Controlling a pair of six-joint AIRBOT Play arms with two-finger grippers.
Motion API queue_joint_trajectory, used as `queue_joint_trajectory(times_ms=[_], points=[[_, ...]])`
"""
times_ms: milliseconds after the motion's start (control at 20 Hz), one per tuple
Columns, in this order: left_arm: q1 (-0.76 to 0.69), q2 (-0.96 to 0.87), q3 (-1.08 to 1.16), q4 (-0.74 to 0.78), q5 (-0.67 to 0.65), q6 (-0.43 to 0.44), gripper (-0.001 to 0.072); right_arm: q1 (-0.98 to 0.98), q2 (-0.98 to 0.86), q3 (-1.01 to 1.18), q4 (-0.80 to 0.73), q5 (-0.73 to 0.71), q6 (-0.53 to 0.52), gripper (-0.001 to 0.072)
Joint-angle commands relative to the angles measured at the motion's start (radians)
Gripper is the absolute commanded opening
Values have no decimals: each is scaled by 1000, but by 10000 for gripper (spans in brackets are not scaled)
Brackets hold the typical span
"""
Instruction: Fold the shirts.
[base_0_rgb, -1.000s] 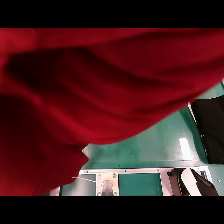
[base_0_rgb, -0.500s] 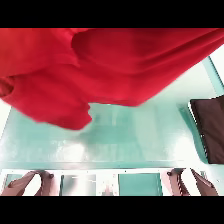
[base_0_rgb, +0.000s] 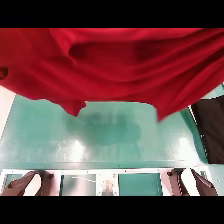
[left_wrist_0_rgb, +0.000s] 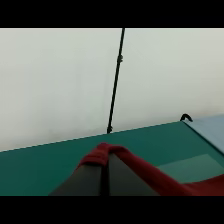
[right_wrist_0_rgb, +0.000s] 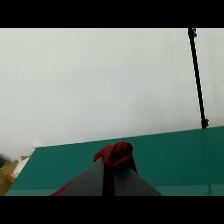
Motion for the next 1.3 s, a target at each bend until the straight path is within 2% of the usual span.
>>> queue_joint_trajectory(times_ms=[0,200,400,600,800,900,1050,1250], points=[[0,55,5,-46,16,5,19,1,19,127,-38,-2,-1,19],[0,98,2,6,59,28,19,1,14,157,-76,4,-1,19],[0,3,-112,2,25,35,19,1,-39,49,-68,2,-10,19],[0,-218,-320,-185,25,180,19,32,-188,-180,-1,-69,-108,20],[-56,-542,-460,-208,103,271,19,233,-464,-412,-2,-291,-229,20],[-113,-730,-460,-209,183,303,19,320,-670,-432,-2,-402,-257,20],[-140,-940,-459,-210,356,288,19,369,-969,-344,13,-488,-256,20],[-108,-1062,-457,-209,464,258,19,363,-1252,-126,71,-469,-232,19]])
